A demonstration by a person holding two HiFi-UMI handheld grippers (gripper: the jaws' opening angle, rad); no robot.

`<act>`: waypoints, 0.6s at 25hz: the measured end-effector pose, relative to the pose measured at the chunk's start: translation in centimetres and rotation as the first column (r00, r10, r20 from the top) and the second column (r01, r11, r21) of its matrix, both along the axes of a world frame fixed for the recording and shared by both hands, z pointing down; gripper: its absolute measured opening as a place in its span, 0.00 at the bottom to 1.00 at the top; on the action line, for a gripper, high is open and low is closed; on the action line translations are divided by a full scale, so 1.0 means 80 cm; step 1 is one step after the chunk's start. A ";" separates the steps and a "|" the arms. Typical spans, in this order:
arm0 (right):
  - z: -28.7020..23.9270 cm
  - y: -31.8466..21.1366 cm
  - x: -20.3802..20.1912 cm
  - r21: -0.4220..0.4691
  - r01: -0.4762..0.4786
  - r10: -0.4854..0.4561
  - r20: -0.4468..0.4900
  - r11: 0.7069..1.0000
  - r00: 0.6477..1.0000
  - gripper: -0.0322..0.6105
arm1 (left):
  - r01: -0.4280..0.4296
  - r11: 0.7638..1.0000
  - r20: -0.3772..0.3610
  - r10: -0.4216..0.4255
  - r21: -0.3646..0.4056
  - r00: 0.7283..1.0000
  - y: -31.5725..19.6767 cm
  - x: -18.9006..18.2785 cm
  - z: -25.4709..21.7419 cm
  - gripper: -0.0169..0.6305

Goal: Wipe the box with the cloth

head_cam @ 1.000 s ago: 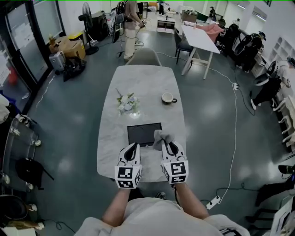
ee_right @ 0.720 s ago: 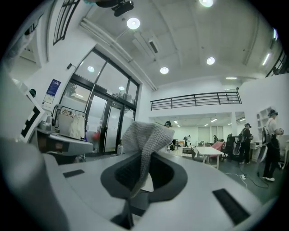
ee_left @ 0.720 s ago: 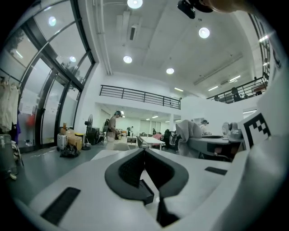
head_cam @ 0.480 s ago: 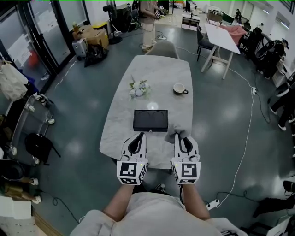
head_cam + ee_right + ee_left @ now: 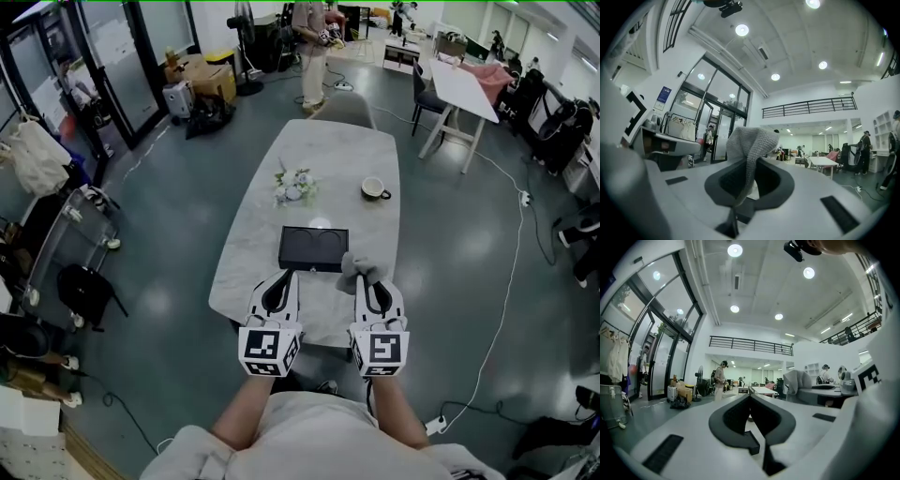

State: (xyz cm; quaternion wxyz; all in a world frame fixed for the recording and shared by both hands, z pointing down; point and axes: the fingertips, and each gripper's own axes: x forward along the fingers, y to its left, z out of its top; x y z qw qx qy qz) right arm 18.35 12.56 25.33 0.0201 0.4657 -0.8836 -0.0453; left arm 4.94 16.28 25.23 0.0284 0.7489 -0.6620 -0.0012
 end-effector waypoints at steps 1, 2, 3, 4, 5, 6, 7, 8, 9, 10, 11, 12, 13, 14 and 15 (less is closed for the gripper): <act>-0.002 0.001 -0.004 0.004 0.007 -0.007 -0.001 1.000 1.000 0.12 | 0.002 1.000 0.000 -0.002 0.001 1.000 0.001 -0.002 -0.001 0.06; -0.004 0.002 -0.008 0.006 0.012 -0.012 0.001 1.000 1.000 0.12 | 0.003 1.000 0.001 -0.003 0.001 1.000 0.003 -0.004 -0.002 0.06; -0.005 0.003 -0.011 0.005 0.015 -0.015 0.003 1.000 1.000 0.12 | 0.003 1.000 0.001 -0.003 0.001 1.000 0.004 -0.005 -0.002 0.06; -0.004 0.004 -0.013 0.004 0.018 -0.018 0.005 1.000 1.000 0.12 | 0.003 1.000 0.000 -0.003 -0.001 1.000 0.005 -0.006 0.000 0.06; -0.003 0.004 -0.015 0.003 0.020 -0.020 0.006 1.000 1.000 0.12 | 0.004 1.000 -0.002 -0.004 -0.002 1.000 0.006 -0.008 0.002 0.06; -0.001 0.003 -0.017 0.003 0.021 -0.021 0.005 1.000 1.000 0.12 | 0.006 1.000 -0.004 -0.006 -0.004 1.000 0.006 -0.009 0.005 0.06; 0.002 0.003 -0.019 0.003 0.021 -0.021 0.004 1.000 1.000 0.12 | 0.007 1.000 -0.006 -0.007 -0.004 1.000 0.005 -0.012 0.008 0.06; 0.003 0.002 -0.020 0.004 0.020 -0.020 0.002 1.000 1.000 0.12 | 0.009 1.000 -0.007 -0.009 -0.005 1.000 0.005 -0.014 0.010 0.06; 0.004 0.001 -0.021 0.005 0.018 -0.018 0.001 1.000 1.000 0.12 | 0.010 1.000 -0.007 -0.010 -0.005 1.000 0.004 -0.016 0.011 0.06; 0.003 0.000 -0.020 0.007 0.015 -0.015 0.000 1.000 1.000 0.12 | 0.010 1.000 -0.007 -0.010 -0.005 1.000 0.004 -0.017 0.011 0.06; 0.002 -0.001 -0.019 0.008 0.012 -0.012 -0.001 1.000 1.000 0.12 | 0.009 1.000 -0.008 -0.009 -0.004 1.000 0.004 -0.018 0.011 0.06; 0.001 -0.002 -0.019 0.007 0.010 -0.010 -0.001 1.000 1.000 0.12 | 0.008 1.000 -0.009 -0.008 -0.004 1.000 0.004 -0.018 0.010 0.06; 0.000 -0.002 -0.018 0.004 0.008 -0.008 0.000 1.000 1.000 0.12 | 0.006 1.000 -0.010 -0.006 -0.005 1.000 0.004 -0.018 0.009 0.06; 0.000 -0.003 -0.018 0.000 0.007 -0.007 0.000 1.000 1.000 0.12 | 0.003 1.000 -0.011 -0.003 -0.006 1.000 0.004 -0.018 0.008 0.06; 0.000 -0.002 -0.018 -0.004 0.005 -0.005 0.000 1.000 1.000 0.12 | 0.001 1.000 -0.012 -0.001 -0.008 1.000 0.004 -0.018 0.007 0.06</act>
